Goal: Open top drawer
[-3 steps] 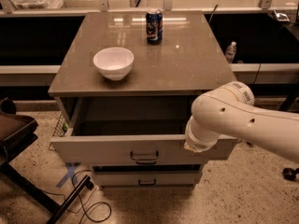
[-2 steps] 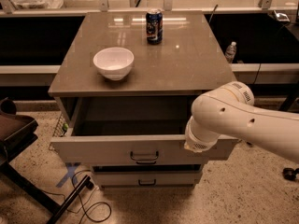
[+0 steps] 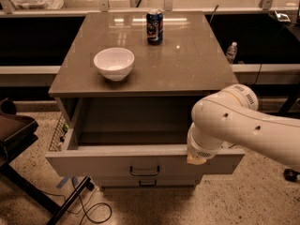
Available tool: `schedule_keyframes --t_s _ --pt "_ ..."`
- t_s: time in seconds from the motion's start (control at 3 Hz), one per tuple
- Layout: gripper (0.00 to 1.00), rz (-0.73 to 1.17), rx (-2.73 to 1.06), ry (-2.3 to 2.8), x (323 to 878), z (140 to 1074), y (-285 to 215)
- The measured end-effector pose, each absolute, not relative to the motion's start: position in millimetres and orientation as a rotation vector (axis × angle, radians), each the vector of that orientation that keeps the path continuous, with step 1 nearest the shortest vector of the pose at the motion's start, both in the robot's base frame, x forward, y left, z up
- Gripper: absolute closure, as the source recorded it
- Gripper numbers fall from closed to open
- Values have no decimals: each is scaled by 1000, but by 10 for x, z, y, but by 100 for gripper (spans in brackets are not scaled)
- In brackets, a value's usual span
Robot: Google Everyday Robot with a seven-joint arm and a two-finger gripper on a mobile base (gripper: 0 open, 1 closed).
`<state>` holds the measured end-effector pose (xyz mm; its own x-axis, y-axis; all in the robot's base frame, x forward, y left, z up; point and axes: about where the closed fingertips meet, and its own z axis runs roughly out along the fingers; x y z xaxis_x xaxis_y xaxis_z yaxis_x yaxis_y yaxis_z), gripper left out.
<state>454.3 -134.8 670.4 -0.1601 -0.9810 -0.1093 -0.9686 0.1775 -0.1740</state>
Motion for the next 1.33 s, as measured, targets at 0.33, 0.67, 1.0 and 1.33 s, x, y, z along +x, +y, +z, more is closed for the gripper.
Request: schedule_keyframes --t_s 0.33,0.67,1.0,1.33 --pt "100 -93 -1895 2252 4542 6719 -1348" --pt "100 -46 -1964 2223 4362 6759 -1323" --pt "100 -27 -1991 2213 4280 6774 -1315" --pt "85 -29 -1992 2212 4276 6776 -1315"
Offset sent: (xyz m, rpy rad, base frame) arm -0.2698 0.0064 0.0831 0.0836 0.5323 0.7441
